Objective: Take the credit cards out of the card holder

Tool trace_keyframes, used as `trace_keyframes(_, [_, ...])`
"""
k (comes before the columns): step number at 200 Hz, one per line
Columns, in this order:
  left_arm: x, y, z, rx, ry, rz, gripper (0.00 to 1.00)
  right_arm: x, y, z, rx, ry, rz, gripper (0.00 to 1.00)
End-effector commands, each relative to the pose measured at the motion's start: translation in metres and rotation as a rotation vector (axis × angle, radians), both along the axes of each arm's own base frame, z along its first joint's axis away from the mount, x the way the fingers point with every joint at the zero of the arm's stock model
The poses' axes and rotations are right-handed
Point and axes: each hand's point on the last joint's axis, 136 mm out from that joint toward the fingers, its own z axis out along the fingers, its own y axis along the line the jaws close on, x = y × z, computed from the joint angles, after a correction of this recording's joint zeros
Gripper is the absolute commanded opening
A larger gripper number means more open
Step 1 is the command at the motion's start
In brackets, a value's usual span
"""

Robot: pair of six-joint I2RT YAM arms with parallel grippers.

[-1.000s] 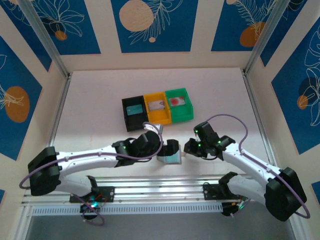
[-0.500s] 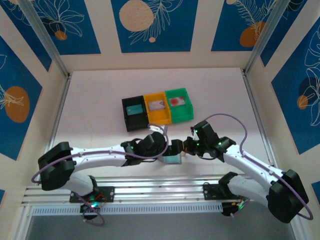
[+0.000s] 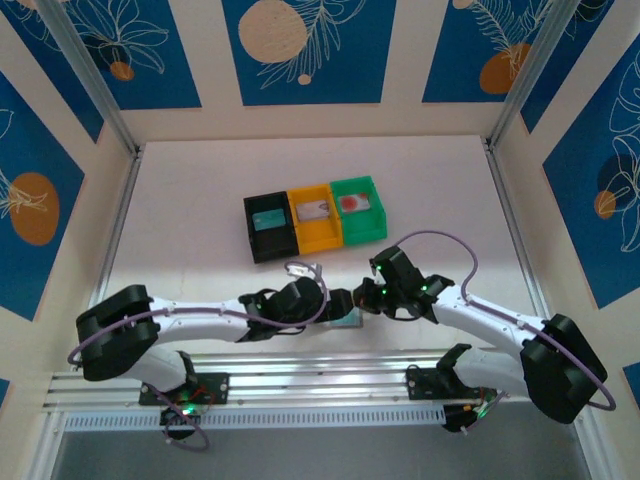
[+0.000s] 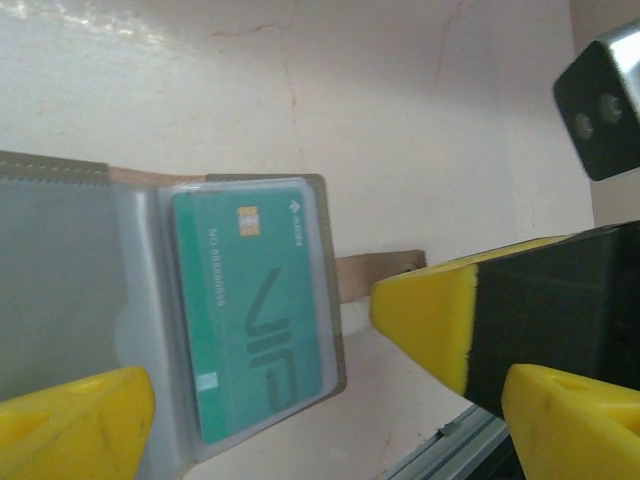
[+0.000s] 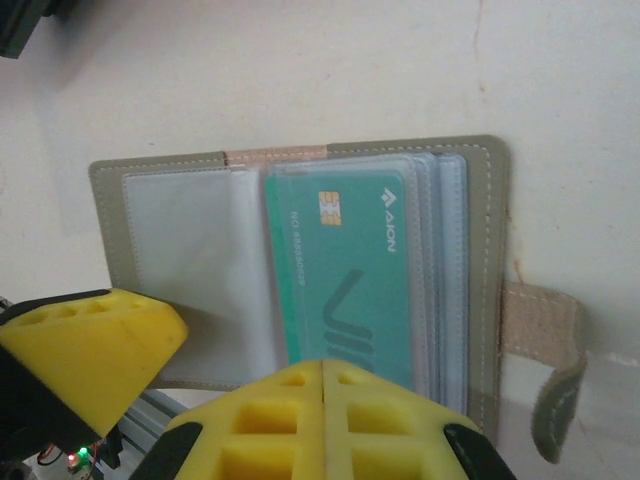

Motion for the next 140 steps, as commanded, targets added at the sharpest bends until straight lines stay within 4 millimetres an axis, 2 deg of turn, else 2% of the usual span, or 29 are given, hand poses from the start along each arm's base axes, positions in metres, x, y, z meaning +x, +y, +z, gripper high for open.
trace_keyframes(1, [0.001, 0.006, -0.001, -0.013, -0.003, 0.039, 0.88, 0.004, 0.0, -0.005, -0.003, -0.009, -0.03, 0.0])
trace_keyframes(42, [0.002, 0.015, -0.009, 0.004, 0.004, 0.069, 0.82, 0.005, 0.0, -0.011, -0.009, -0.007, -0.046, 0.0])
trace_keyframes(140, [0.006, 0.017, -0.008, 0.014, 0.0, 0.091, 0.75, 0.006, 0.004, -0.021, -0.022, -0.003, -0.047, 0.0])
